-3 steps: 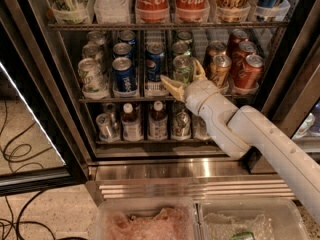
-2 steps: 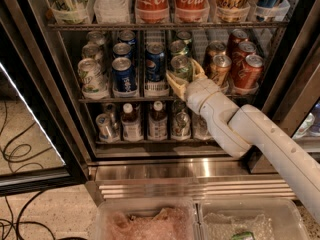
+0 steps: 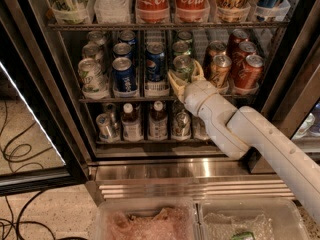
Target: Pick green can from middle shelf of fridge
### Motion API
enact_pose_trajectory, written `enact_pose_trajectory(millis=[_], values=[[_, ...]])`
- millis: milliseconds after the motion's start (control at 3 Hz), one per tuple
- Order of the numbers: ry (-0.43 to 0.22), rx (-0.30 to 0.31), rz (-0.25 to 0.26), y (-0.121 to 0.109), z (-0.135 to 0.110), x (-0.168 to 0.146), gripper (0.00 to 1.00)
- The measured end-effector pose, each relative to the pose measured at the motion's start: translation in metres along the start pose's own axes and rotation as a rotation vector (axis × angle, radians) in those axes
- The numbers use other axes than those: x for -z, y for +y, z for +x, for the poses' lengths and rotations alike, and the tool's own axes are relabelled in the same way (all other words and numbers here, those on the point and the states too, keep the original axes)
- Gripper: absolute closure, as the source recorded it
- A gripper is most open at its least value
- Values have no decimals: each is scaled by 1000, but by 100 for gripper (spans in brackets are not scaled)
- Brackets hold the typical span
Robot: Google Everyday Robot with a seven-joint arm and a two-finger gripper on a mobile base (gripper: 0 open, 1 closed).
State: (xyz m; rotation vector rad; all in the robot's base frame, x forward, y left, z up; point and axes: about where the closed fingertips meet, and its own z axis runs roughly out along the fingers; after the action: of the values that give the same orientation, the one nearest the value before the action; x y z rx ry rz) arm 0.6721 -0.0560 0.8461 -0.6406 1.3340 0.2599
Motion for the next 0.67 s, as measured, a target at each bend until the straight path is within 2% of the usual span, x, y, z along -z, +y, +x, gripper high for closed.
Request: enact_pose_trajectory(millis=[667], values=[[-7,2,-12,1,-3,0,100]])
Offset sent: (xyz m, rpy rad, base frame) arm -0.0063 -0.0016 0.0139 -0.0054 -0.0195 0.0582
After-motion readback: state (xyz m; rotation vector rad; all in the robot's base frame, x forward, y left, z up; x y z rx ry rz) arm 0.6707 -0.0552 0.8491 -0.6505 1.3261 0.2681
